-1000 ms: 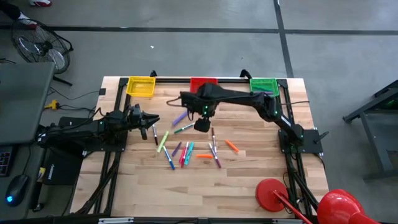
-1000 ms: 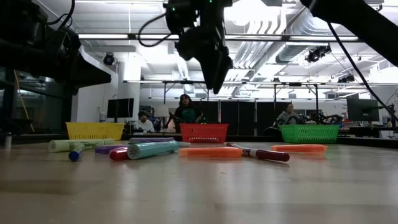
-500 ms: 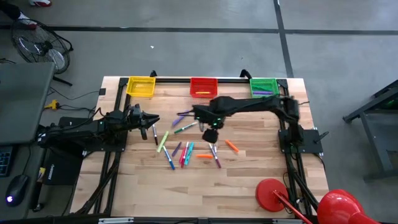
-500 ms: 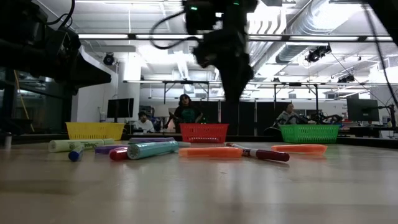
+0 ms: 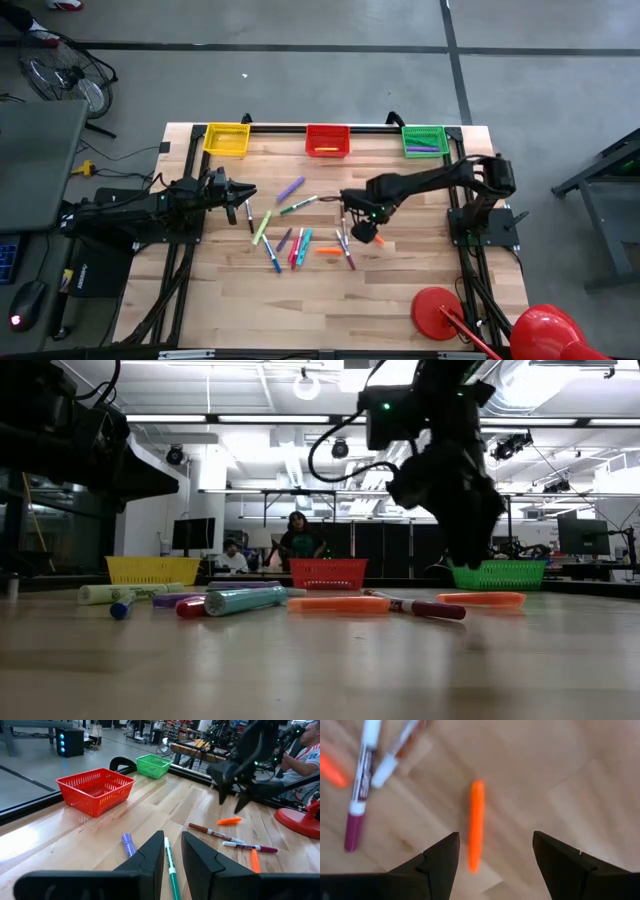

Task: Pick & Place Markers
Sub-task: Put the orange pen into the red bin

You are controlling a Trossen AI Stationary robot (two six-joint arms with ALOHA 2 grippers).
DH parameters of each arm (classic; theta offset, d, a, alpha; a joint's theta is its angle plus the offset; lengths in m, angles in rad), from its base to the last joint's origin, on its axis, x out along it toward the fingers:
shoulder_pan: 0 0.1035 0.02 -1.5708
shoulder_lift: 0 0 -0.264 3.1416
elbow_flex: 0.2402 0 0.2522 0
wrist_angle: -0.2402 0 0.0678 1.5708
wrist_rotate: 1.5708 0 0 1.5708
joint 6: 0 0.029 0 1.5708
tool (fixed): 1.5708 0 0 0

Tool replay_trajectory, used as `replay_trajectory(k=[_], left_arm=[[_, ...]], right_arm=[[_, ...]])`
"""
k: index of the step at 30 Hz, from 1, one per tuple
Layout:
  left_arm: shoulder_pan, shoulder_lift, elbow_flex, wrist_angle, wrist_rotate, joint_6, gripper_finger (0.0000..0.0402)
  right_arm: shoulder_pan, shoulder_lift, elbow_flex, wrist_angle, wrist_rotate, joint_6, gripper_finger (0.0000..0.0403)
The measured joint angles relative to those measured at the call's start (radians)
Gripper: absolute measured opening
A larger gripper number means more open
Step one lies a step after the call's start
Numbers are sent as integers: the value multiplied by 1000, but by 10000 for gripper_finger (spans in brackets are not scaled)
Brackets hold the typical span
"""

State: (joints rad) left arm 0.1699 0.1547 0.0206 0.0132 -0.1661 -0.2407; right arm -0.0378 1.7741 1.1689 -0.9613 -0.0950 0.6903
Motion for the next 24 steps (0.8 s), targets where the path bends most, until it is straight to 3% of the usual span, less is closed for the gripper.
replay_trajectory(k=[13,24], left_arm=[[0,0,0,0,0,0,64],[0,0,0,0,0,0,64]], right_arm=[[73,5,-126,192,34,70,241],[108,54,-140,243,65,76,241]])
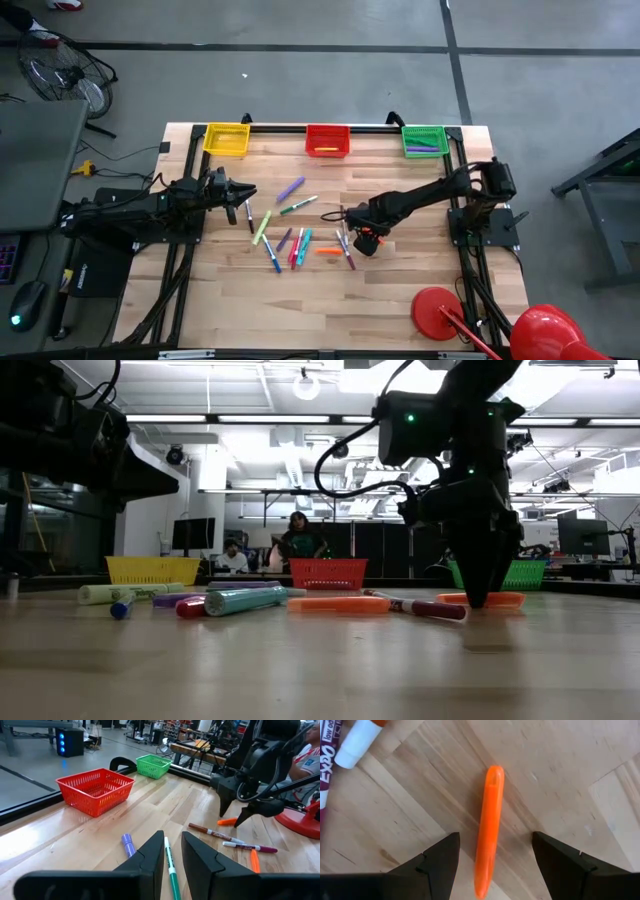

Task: Pick & Place Markers
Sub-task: Put the orange pen into the red bin

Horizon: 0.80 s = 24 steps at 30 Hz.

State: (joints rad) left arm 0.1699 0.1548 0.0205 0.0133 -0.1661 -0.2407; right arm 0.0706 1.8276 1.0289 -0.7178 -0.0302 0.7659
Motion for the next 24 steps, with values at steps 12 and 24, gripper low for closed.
replay_trajectory(k=[12,24], left_arm=[[0,0,0,0,0,0,64],[0,0,0,0,0,0,64]], right_arm=[[28,32,2,1,68,44,218],[31,33,1,9,77,42,185]])
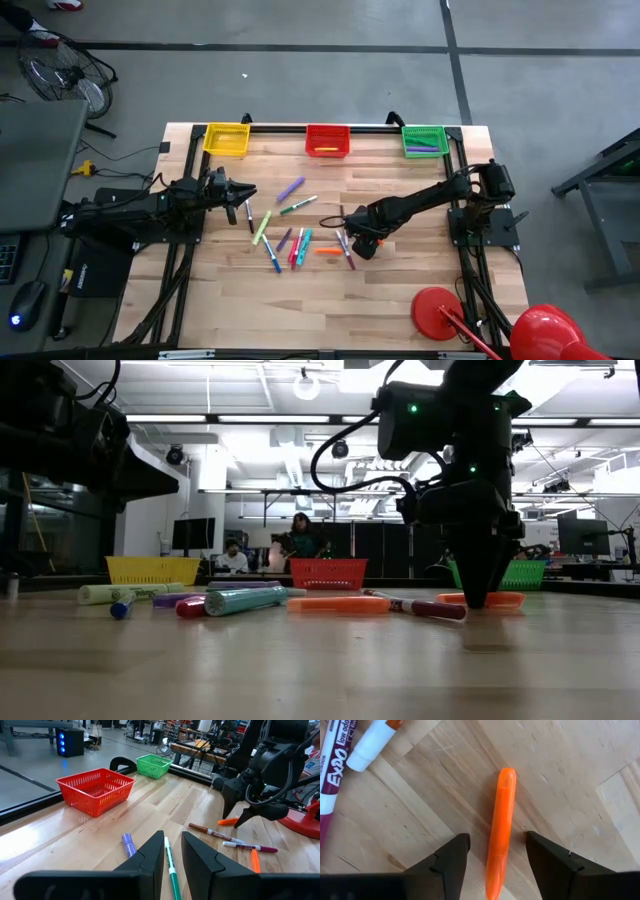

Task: Pick & Place Markers
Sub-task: Put the orange pen into the red bin

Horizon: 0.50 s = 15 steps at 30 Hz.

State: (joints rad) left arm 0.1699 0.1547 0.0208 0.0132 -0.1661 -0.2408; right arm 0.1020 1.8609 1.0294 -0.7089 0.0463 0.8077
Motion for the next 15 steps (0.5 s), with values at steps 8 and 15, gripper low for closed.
replay_trajectory(k=[8,15], left_arm=[[0,0,0,0,0,0,64],[0,0,0,0,0,0,64]], right_arm=[[-3,16,3,7,-13,-3,149],[-3,17,3,9,-7,-2,117]])
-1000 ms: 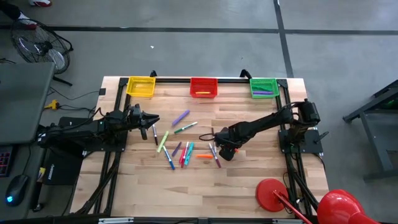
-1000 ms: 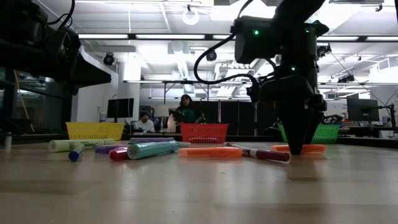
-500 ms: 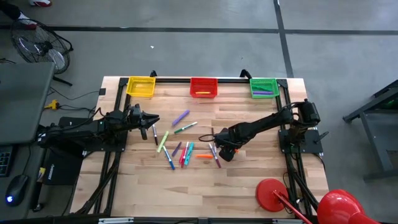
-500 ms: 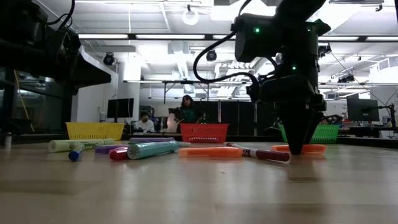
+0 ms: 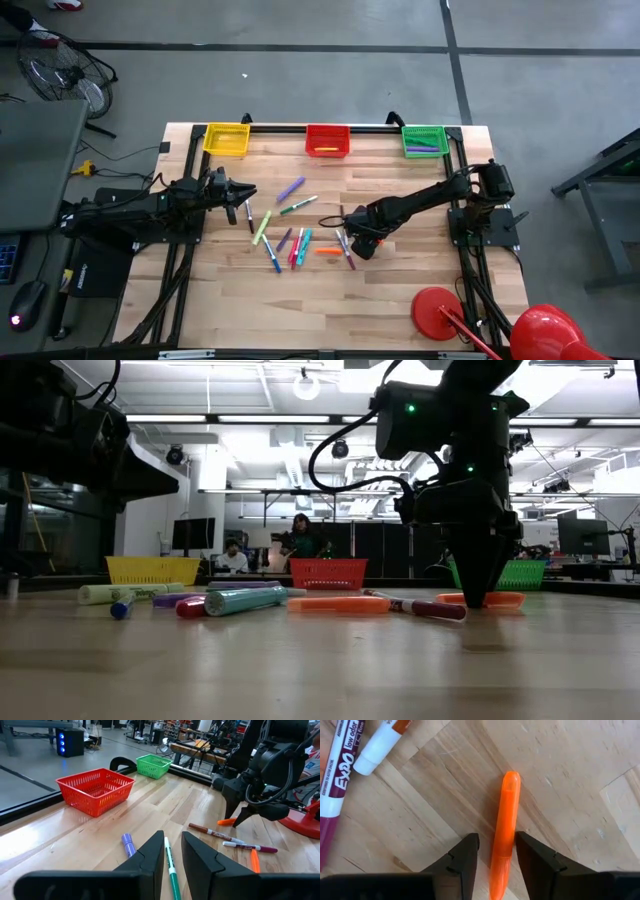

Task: Pick & Place Markers
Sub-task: Put the orange pen into the red bin

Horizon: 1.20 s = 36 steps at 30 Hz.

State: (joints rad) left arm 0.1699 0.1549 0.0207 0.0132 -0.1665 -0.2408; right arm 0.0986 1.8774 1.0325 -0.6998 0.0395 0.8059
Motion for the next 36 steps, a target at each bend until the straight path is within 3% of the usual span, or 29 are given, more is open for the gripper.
replay_trajectory(k=[12,22,36], left_arm=[[0,0,0,0,0,0,64],[0,0,0,0,0,0,64],[0,0,0,0,0,0,64]], right_arm=[[0,0,2,2,13,-2,33],[2,-3,2,2,17,-20,40],[-3,-138,-13,17,50,-73,33]])
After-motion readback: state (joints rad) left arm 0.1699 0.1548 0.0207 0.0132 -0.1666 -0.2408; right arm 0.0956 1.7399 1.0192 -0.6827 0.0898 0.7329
